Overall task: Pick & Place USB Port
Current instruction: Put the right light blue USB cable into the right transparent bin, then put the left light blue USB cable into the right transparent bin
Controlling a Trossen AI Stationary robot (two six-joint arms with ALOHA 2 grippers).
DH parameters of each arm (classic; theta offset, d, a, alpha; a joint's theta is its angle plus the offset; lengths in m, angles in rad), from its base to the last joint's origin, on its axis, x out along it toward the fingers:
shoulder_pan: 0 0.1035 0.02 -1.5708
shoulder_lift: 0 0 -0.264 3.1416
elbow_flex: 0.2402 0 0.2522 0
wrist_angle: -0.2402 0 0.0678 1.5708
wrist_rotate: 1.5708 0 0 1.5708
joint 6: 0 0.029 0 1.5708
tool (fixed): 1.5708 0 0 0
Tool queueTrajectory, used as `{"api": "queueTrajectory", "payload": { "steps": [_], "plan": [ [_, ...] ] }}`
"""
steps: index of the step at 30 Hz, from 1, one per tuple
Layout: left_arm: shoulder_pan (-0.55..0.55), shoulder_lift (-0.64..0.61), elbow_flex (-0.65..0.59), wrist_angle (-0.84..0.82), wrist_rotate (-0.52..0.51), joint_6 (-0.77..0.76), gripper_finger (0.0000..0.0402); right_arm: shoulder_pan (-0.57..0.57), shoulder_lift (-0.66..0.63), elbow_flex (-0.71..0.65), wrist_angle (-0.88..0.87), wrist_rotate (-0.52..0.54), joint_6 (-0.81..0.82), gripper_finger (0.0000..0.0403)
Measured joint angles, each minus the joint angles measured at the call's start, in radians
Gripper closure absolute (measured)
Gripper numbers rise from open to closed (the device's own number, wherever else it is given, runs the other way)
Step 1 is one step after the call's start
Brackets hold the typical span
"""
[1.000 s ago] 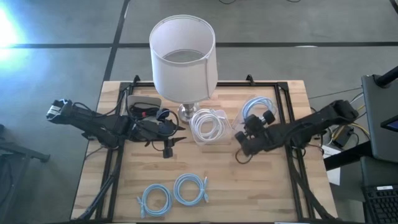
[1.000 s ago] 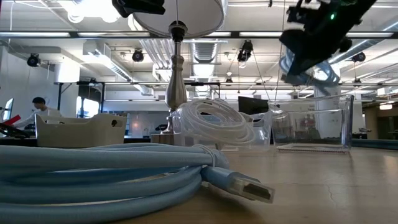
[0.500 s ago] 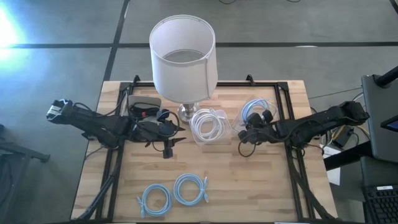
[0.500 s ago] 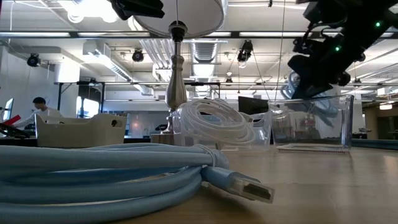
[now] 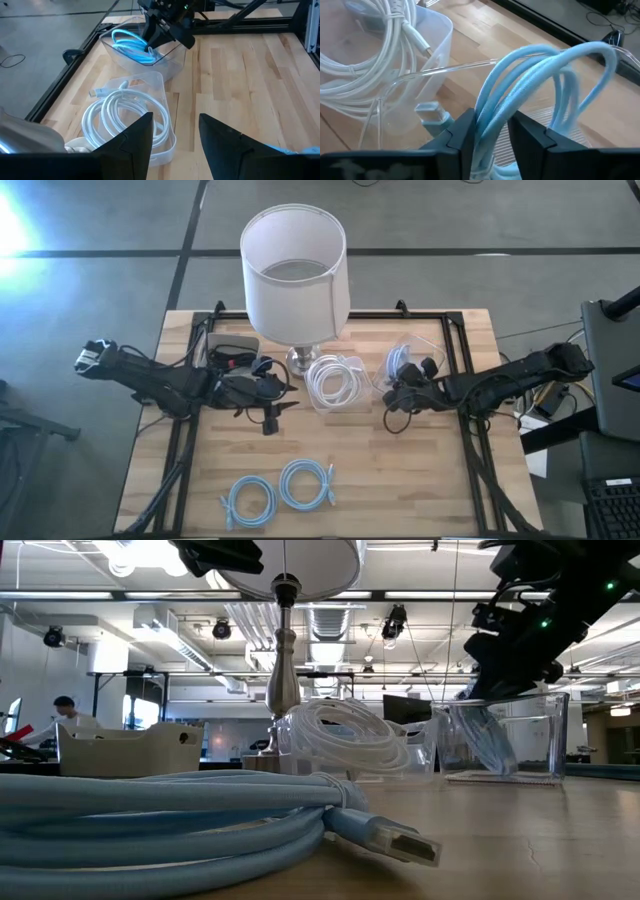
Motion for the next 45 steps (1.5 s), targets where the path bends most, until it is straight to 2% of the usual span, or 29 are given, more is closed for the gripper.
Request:
{"api": "queueTrajectory", "payload": {
  "steps": [11, 17, 22, 27, 33, 39, 45],
  "plan": [
    [0.000, 0.002, -0.002, -0.002, 0.000, -0.007, 0.0238, 0.001, 0.000, 0.006, 0.009, -0.004, -0.044, 0.0257],
    [-0.001, 0.002, -0.021, -0.005, 0.008, -0.038, 0.0239, 0.006, 0.000, 0.113, 0.011, -0.032, -0.154, 0.0248],
    [-0.003, 0.002, -0.051, -0.014, 0.122, -0.053, 0.0238, 0.031, 0.000, 0.240, 0.031, -0.057, -0.232, 0.0250],
    [-0.028, 0.002, -0.094, -0.016, 0.243, -0.134, 0.0239, 0.056, 0.000, 0.291, 0.144, -0.160, -0.330, 0.0259],
    [-0.108, 0.035, -0.207, 0.041, 0.257, -0.291, 0.0239, 0.070, 0.002, 0.282, 0.240, -0.194, -0.436, 0.0271],
    [-0.149, 0.145, -0.317, 0.220, 0.271, -0.460, 0.0239, 0.070, 0.002, 0.281, 0.240, -0.195, -0.454, 0.0282],
    [-0.173, 0.234, -0.314, 0.090, 0.450, -0.492, 0.0239, 0.070, 0.002, 0.279, 0.235, -0.240, -0.505, 0.0290]
  ]
}}
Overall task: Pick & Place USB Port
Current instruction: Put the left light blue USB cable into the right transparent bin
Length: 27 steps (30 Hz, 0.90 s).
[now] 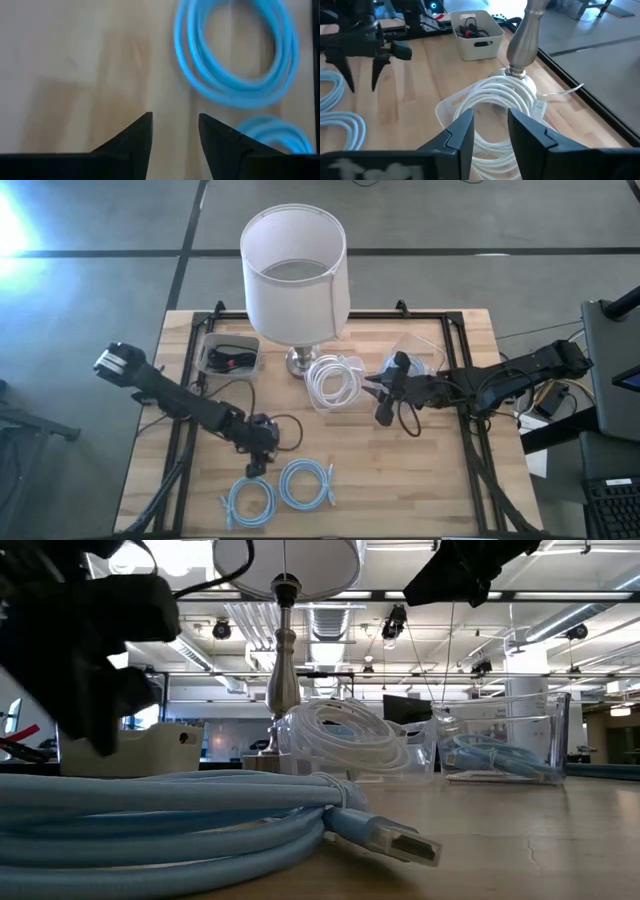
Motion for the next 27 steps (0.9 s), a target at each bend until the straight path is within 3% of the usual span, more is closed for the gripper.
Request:
{"api": "queueTrajectory", "payload": {
  "steps": [6, 13, 27],
  "plan": [
    [-0.124, 0.047, 0.048, -0.070, 0.130, -0.096, 0.0239, -0.001, 0.000, -0.015, -0.001, 0.000, -0.010, 0.0297],
    [-0.278, 0.119, 0.076, -0.170, -0.036, -0.111, 0.0239, -0.001, 0.000, -0.040, -0.001, -0.003, -0.010, 0.0305],
    [-0.255, 0.269, 0.091, -0.190, -0.045, -0.236, 0.0249, -0.001, 0.000, -0.042, 0.042, 0.017, -0.007, 0.0292]
  ]
}}
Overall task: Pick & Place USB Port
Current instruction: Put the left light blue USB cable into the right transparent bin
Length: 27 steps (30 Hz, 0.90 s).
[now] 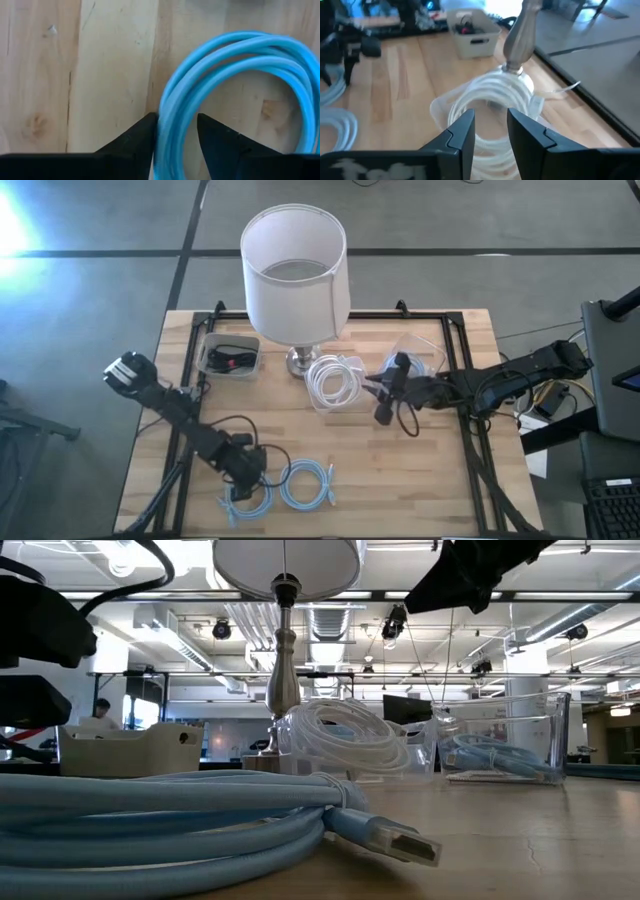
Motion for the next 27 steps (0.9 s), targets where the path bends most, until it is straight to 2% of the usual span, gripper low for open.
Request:
{"api": "queueTrajectory", "payload": {
  "steps": [3, 8, 9, 16, 21, 27],
  "plan": [
    [0.017, -0.009, -0.001, -0.004, 0.009, 0.027, 0.0274, -0.001, 0.000, 0.000, 0.037, 0.030, -0.005, 0.0295],
    [0.035, -0.066, 0.000, 0.000, -0.017, 0.068, 0.0357, -0.001, 0.000, 0.000, 0.044, 0.030, -0.004, 0.0298],
    [0.040, -0.079, 0.002, 0.001, -0.026, 0.076, 0.0363, -0.001, 0.000, -0.001, 0.044, 0.028, 0.004, 0.0297],
    [0.089, -0.189, 0.024, -0.025, -0.224, 0.115, 0.0357, -0.003, 0.000, -0.003, 0.046, -0.020, 0.083, 0.0282],
    [0.121, -0.261, 0.067, -0.193, -0.305, 0.119, 0.0351, -0.007, 0.039, -0.003, 0.057, -0.040, 0.094, 0.0267],
    [0.144, -0.299, 0.123, -0.230, -0.527, 0.202, 0.0359, -0.011, 0.185, -0.003, 0.254, -0.148, 0.071, 0.0249]
  ]
}}
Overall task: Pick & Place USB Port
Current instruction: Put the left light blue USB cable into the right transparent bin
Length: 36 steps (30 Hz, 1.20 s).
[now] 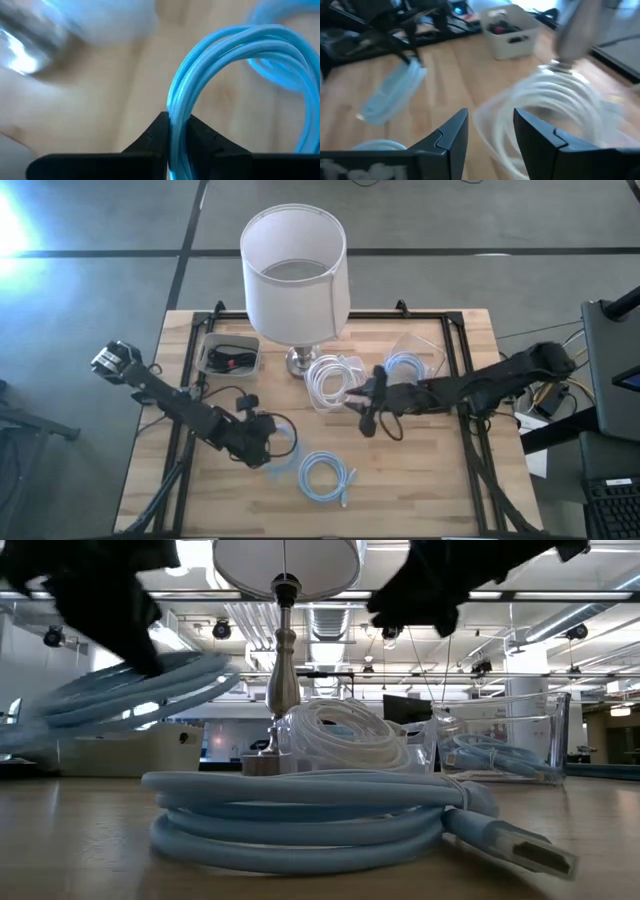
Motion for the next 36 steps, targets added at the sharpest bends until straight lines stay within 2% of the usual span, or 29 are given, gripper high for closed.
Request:
{"api": "queueTrajectory", "payload": {
  "steps": [5, 8, 11, 16, 20, 36],
  "plan": [
    [0.014, 0.015, 0.039, 0.025, -0.205, 0.088, 0.0356, -0.012, 0.129, 0.000, 0.259, -0.151, 0.001, 0.0240],
    [0.022, 0.023, 0.043, 0.056, -0.329, 0.118, 0.0355, -0.015, 0.187, 0.000, 0.368, -0.224, 0.065, 0.0239],
    [0.022, 0.029, 0.043, 0.095, -0.452, 0.138, 0.0355, -0.019, 0.224, 0.000, 0.417, -0.231, 0.106, 0.0239],
    [0.026, 0.031, 0.040, 0.206, -0.580, 0.164, 0.0355, -0.036, 0.254, 0.000, 0.421, -0.231, 0.143, 0.0239],
    [0.037, 0.031, 0.038, 0.256, -0.630, 0.195, 0.0354, -0.038, 0.254, 0.000, 0.426, -0.228, 0.155, 0.0239],
    [0.059, 0.031, 0.036, 0.319, -0.640, 0.203, 0.0354, -0.039, 0.254, 0.000, 0.467, -0.231, 0.114, 0.0250]
  ]
}}
